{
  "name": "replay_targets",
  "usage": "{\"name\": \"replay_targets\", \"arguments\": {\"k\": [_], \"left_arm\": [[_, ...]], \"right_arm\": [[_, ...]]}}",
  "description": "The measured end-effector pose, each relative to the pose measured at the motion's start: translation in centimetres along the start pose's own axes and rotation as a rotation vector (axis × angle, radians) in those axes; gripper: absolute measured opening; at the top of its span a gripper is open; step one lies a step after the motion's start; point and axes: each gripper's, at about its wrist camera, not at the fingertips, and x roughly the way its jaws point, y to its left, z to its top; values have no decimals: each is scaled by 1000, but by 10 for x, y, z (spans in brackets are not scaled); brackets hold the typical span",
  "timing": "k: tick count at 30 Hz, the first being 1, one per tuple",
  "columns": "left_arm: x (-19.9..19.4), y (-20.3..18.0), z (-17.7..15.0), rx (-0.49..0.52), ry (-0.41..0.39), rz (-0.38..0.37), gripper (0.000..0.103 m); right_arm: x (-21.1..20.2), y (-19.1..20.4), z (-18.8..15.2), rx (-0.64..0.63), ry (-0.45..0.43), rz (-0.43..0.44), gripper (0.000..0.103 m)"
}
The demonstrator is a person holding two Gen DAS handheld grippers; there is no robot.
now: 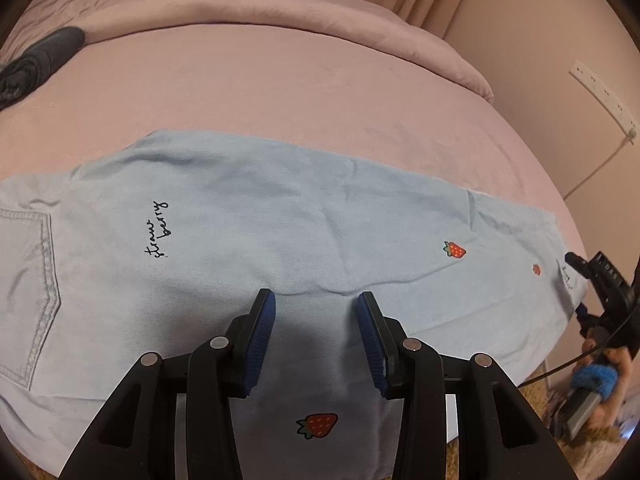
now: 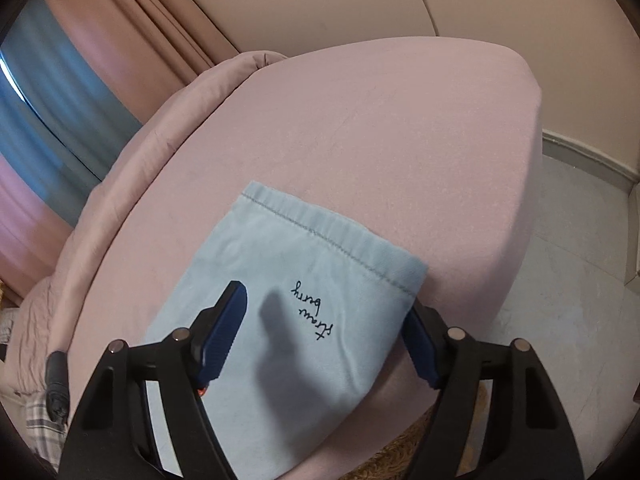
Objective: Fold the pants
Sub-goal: 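Grasp the leg hem with right tool and lift it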
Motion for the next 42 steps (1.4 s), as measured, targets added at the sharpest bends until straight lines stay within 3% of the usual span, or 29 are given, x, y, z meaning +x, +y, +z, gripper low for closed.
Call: {"name": "replay_targets", "arguments": {"k": [2, 3, 4, 5, 7, 9, 12, 18, 22, 24, 25, 28, 31, 34, 39, 42], "left_arm": [[0, 0, 0, 2, -1, -1, 42], [0, 0, 0, 6, -2, 0, 42], [-1, 0, -1, 9, -4, 2, 42], [-1, -1, -1, 15, -7, 6, 42], [-1, -3, -2, 30, -15, 13, 42], [-1, -5, -4, 48, -29, 20, 42], [-4, -4, -4, 52, -40, 13, 42], [-23, 26, 7, -97, 19, -196, 42], [-48, 49, 11, -157, -37, -190, 43], [-54, 62, 10, -186, -55, -223, 60], [-54, 70, 9, -214, -49, -230, 61], [-47, 82, 3, -275, -7, -214, 61], [-43, 81, -2, -274, 10, -237, 61], [-43, 75, -2, -251, 9, -233, 61], [-18, 42, 26, -191, 108, -357, 61], [-6, 26, 39, -175, 128, -364, 61]], "right_arm": [[3, -1, 0, 4, -18, 16, 72], [6, -3, 2, 2, -19, 5, 63], [9, -4, 5, -8, -24, -30, 43], [8, -6, 5, -13, -36, -66, 34], [7, -13, 8, 25, -45, -32, 21], [5, -14, 10, 49, -51, 10, 16], [-22, 6, 11, -33, -132, 51, 16], [-86, 82, 3, -286, -215, 301, 16], [-112, 140, -38, -543, -147, 482, 16], [-113, 164, -72, -668, -65, 574, 16], [-106, 178, -98, -742, 6, 604, 16], [-71, 202, -150, -890, 149, 567, 15], [-26, 212, -194, -965, 281, 467, 16], [-36, 215, -200, -992, 235, 469, 16], [-61, 229, -183, -968, 154, 585, 16], [-61, 237, -193, -1025, 122, 532, 16]]}}
